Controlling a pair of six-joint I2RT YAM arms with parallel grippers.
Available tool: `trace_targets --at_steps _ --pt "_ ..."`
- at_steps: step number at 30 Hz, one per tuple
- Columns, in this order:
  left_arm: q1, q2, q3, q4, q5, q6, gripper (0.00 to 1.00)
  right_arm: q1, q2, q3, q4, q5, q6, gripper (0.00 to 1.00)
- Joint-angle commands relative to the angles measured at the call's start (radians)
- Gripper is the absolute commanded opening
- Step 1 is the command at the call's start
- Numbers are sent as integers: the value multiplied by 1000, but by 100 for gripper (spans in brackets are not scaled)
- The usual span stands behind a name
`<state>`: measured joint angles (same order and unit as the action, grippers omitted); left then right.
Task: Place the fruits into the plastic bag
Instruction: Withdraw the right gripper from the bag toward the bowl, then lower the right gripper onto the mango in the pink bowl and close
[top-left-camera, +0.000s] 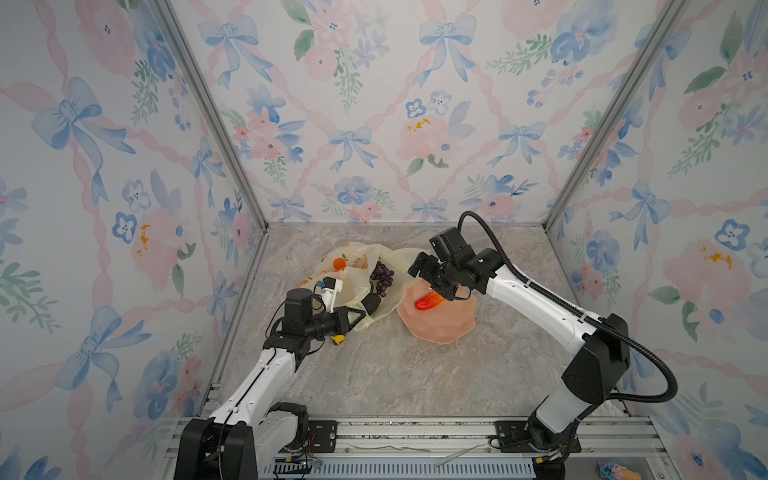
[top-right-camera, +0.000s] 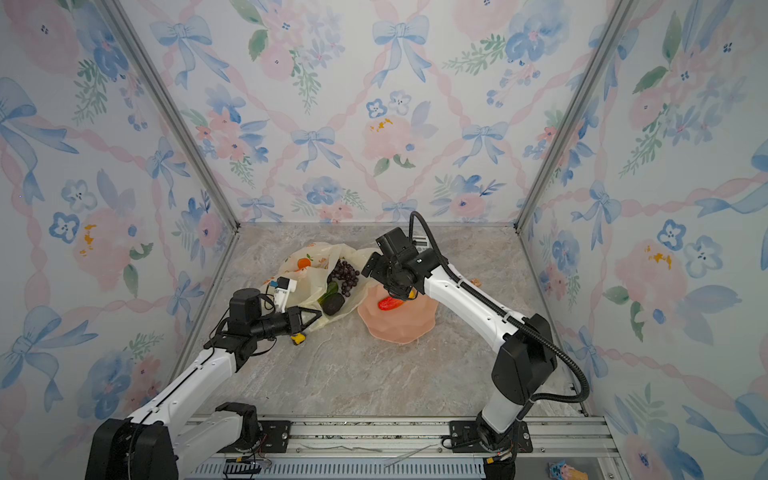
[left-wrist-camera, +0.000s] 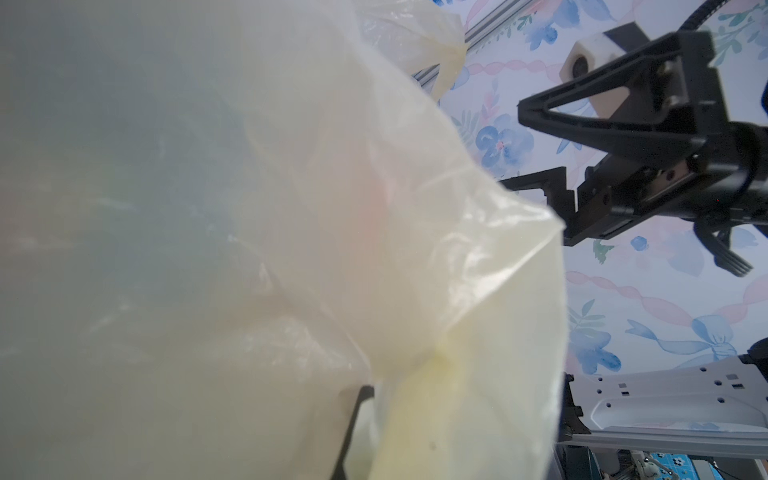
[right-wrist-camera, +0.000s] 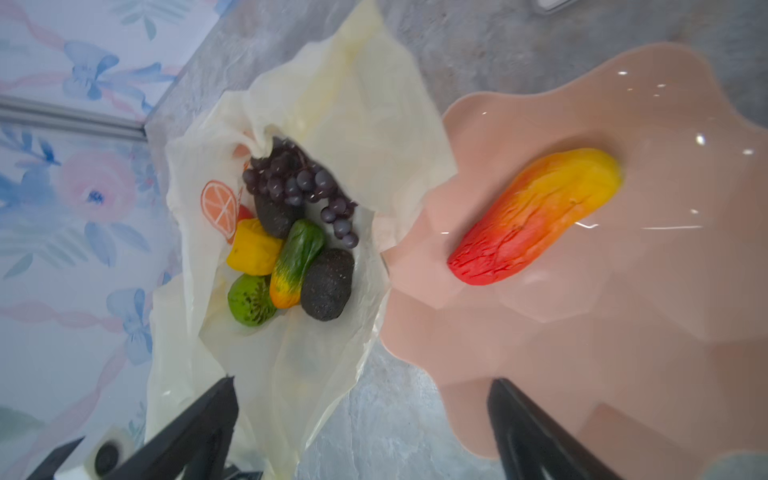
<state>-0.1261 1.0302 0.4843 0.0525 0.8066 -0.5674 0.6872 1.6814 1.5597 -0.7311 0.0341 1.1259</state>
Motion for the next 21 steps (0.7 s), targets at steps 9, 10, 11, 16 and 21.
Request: trace_targets --at_steps 9,10,11,16,21 --pt "-7 -12 23 -9 -11 33 0 -69 41 -14 -266 138 387 96" --pt "-7 -12 22 -11 -11 33 0 -72 45 -15 -263 143 395 96" --pt "-7 -10 23 -11 -10 33 0 -74 52 -16 -253 145 400 97" --pt "-7 -10 25 -11 -12 35 0 -87 111 -2 -226 120 424 97" --pt "-7 -11 24 -14 -14 36 0 -91 178 12 -215 104 464 99"
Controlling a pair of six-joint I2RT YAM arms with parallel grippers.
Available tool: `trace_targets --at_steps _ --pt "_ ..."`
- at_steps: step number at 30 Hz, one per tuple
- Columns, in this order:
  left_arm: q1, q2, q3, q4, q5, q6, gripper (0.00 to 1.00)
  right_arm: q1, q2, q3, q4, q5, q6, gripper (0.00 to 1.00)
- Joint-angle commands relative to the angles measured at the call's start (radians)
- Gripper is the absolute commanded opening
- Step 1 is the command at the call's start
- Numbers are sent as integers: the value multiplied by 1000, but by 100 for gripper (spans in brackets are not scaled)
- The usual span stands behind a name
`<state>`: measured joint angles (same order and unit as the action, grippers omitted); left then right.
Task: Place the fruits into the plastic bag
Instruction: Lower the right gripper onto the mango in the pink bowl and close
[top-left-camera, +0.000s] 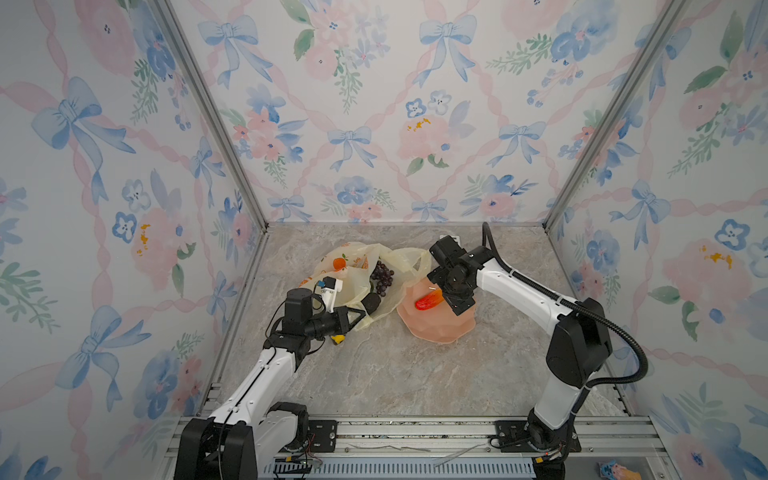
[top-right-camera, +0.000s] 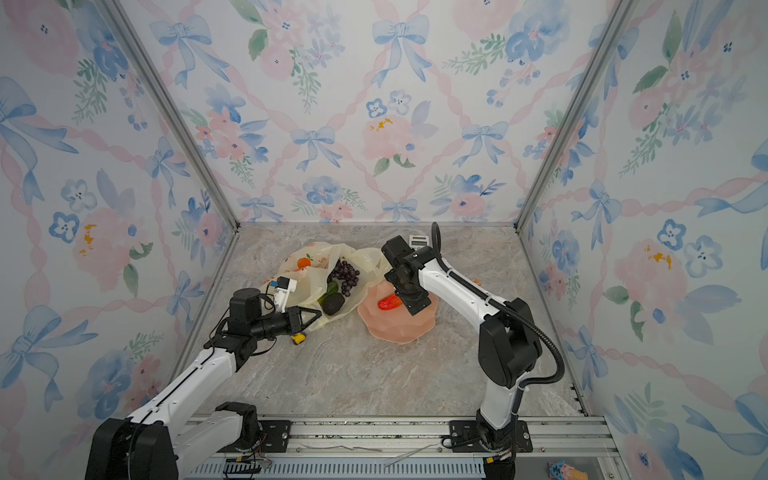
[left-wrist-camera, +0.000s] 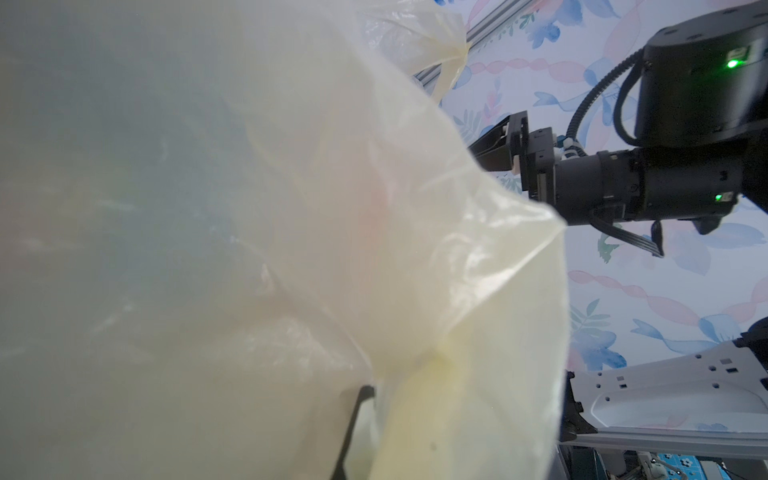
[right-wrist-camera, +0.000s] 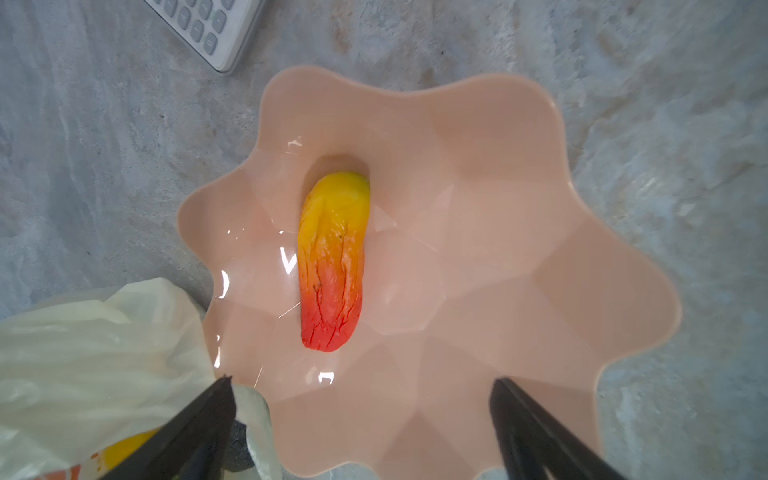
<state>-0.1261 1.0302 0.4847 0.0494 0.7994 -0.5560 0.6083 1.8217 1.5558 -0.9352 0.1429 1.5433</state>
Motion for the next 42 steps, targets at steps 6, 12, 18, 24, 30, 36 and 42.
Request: trace_targets --at_steps 6,12,18,24,30,36,42 --pt "-7 -13 24 -13 -7 24 0 -17 108 44 6 0 61 100" --pt "-7 -12 25 -14 -7 26 0 -28 163 58 48 -20 61 96" --pt "-8 -12 23 -14 -8 27 0 -33 204 81 66 -23 55 92" --pt "-8 -13 25 -16 -10 26 0 -38 236 93 80 -37 50 88" --pt "-9 -11 26 -15 -10 28 0 -39 250 78 103 -49 54 83" --pt "-9 -10 26 -15 -9 27 0 -42 265 61 127 -62 58 80" --pt "-9 -11 26 -17 -10 27 0 -48 270 34 155 -73 60 76"
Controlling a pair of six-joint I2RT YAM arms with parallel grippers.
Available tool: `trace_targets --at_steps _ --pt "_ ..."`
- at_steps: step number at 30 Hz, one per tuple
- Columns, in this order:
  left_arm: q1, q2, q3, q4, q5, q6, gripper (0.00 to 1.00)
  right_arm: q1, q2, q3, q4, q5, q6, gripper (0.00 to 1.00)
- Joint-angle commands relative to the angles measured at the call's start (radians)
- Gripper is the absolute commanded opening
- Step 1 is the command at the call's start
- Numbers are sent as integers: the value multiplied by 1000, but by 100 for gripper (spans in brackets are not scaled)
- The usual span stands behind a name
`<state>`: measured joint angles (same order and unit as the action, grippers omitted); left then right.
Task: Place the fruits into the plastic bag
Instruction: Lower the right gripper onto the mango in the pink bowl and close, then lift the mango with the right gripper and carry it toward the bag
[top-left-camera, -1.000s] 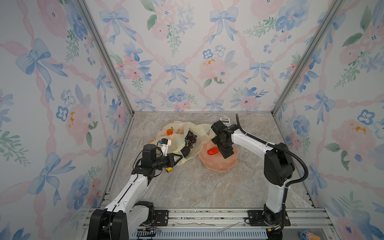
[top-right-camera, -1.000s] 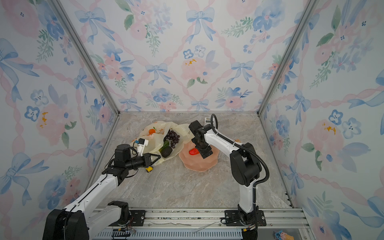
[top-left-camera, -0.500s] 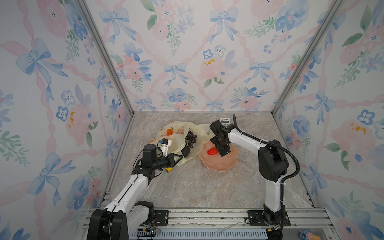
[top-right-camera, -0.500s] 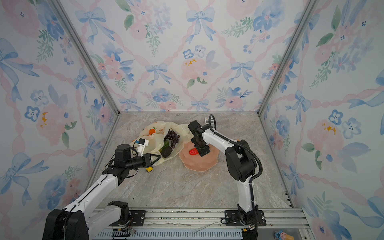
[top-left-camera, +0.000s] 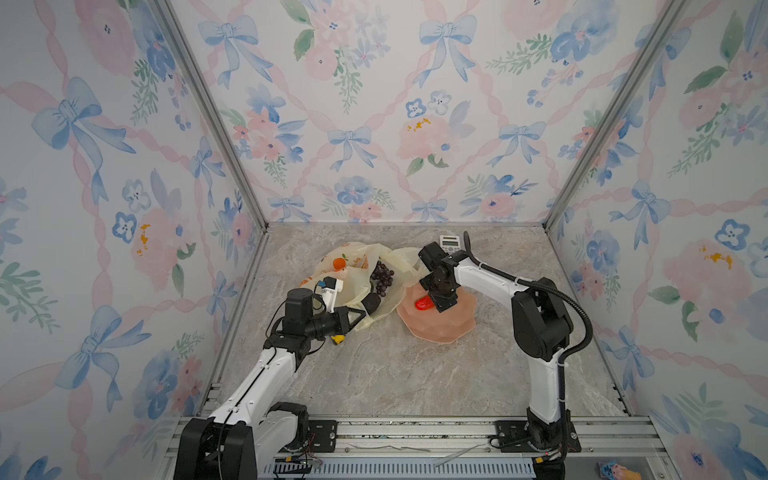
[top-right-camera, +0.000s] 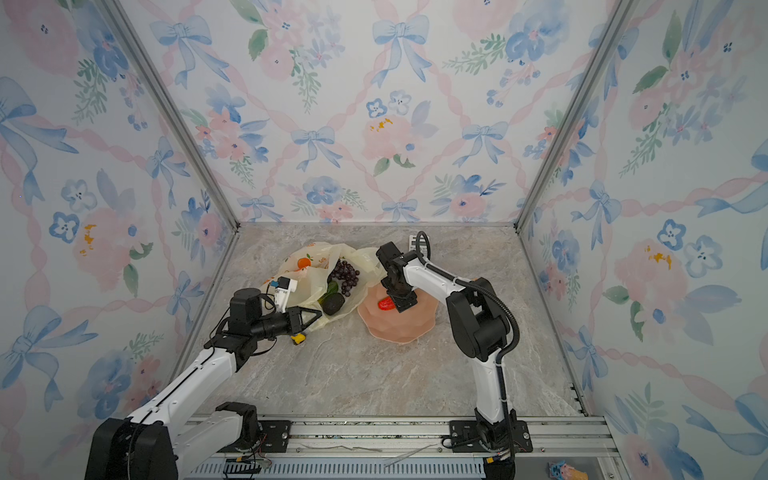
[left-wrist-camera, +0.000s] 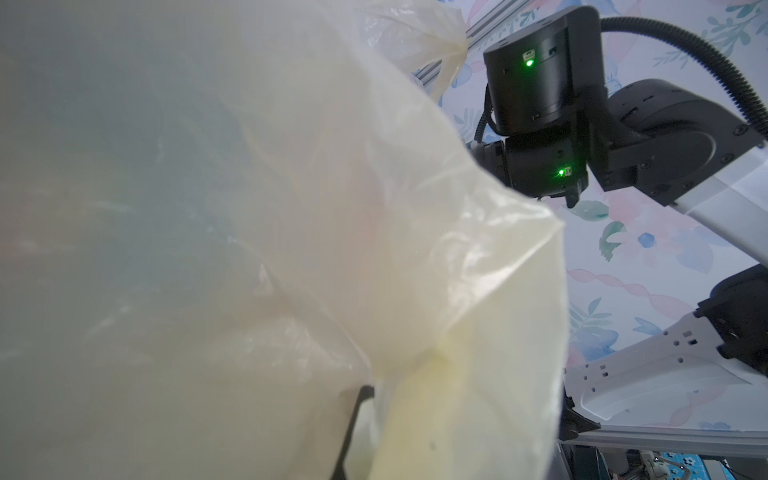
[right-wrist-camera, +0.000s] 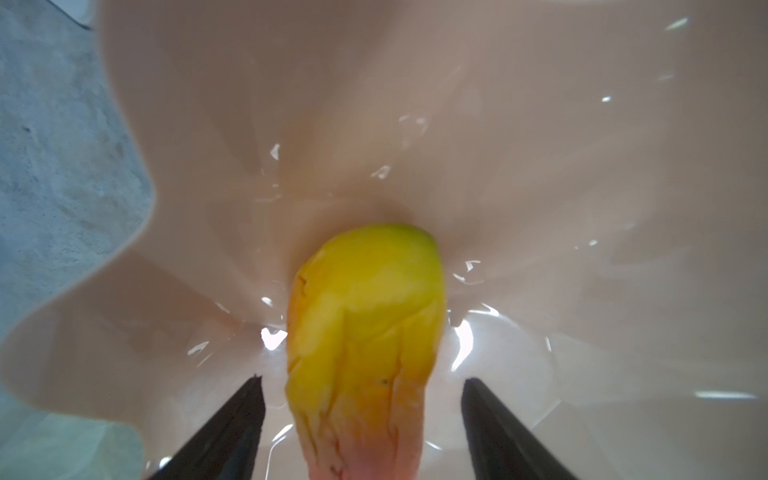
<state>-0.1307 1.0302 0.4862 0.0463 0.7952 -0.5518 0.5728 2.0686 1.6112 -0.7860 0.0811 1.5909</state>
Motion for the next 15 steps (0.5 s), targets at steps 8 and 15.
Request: trace_targets --at_steps 8,15 --pt "-4 -15 24 -15 -7 23 0 -20 27 -58 44 -31 14 71" --pt "-6 -17 24 -15 -8 25 0 -22 18 -85 77 -41 10 54"
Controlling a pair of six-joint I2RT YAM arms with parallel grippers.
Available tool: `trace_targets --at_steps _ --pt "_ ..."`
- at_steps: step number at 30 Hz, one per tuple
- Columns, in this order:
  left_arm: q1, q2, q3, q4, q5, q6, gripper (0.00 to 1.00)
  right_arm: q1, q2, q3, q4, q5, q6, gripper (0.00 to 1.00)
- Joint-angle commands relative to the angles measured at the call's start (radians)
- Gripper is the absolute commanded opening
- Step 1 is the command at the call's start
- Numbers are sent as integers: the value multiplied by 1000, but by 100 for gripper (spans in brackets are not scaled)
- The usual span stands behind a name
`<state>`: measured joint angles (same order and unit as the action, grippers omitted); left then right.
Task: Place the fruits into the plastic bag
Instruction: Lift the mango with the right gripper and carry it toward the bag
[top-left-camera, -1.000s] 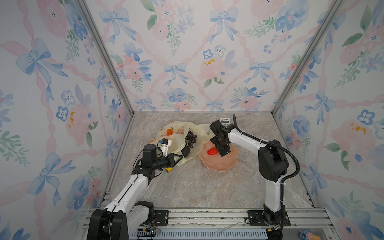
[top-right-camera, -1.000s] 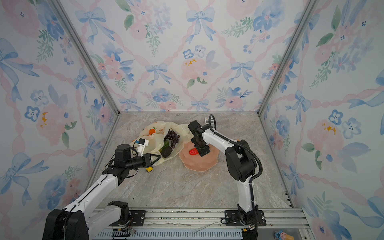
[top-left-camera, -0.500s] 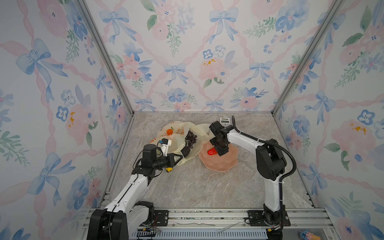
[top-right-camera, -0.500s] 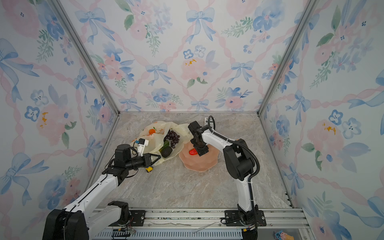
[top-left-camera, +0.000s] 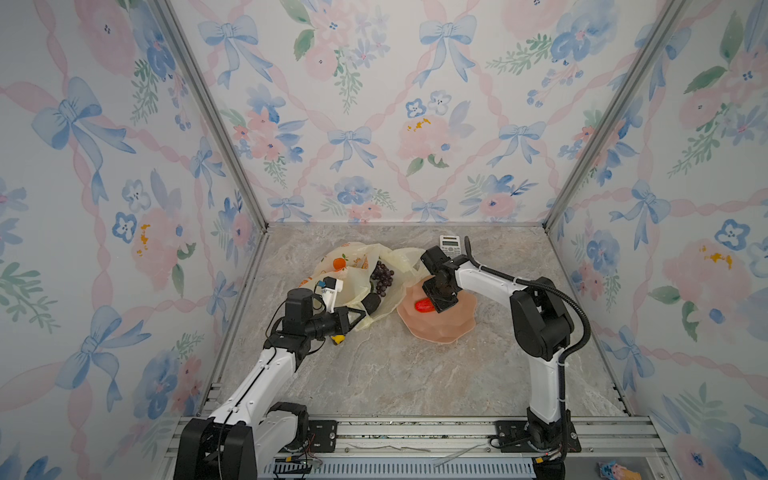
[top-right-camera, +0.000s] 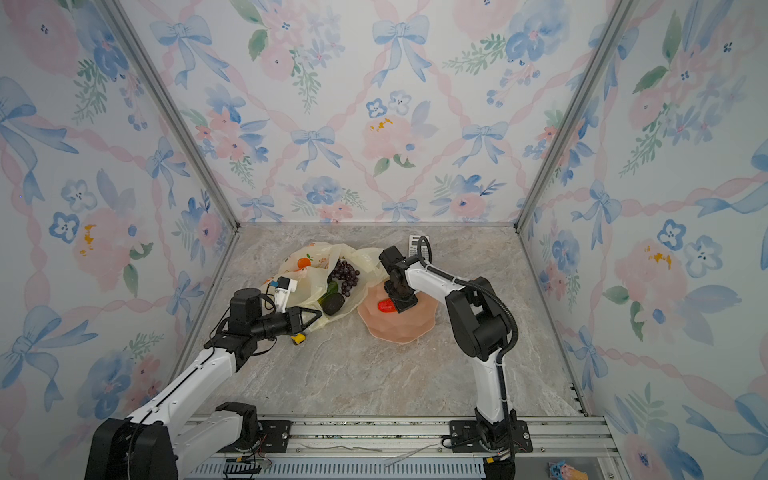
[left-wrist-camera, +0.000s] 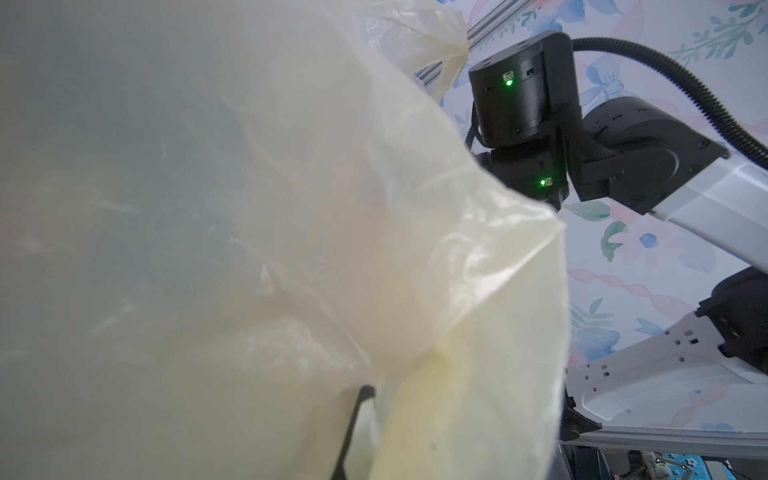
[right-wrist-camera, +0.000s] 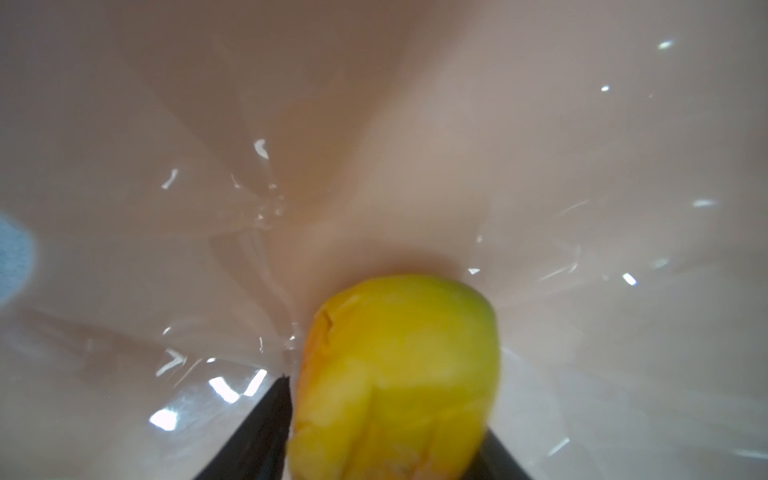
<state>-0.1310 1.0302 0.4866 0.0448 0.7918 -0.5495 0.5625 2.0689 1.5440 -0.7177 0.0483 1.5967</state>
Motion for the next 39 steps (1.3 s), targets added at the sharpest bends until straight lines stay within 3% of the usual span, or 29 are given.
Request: trace_targets --at_steps 1,8,18,26,33,39 --pt "-5 -18 23 -14 -4 22 0 -12 15 -19 9 -7 3 52" --pt "-7 -19 23 -16 -4 22 0 -13 -12 -31 13 -2 -15 44" --pt "-8 -22 24 -16 -4 23 0 -3 -155 -119 24 20 -48 43" --pt "-9 -23 24 -16 -5 23 0 21 -325 -199 8 109 -109 43" --pt "-12 -21 25 -15 -4 24 0 48 -454 -232 26 189 -249 42" --pt "-13 -22 25 -16 -7 22 0 80 -548 -252 130 283 -470 40"
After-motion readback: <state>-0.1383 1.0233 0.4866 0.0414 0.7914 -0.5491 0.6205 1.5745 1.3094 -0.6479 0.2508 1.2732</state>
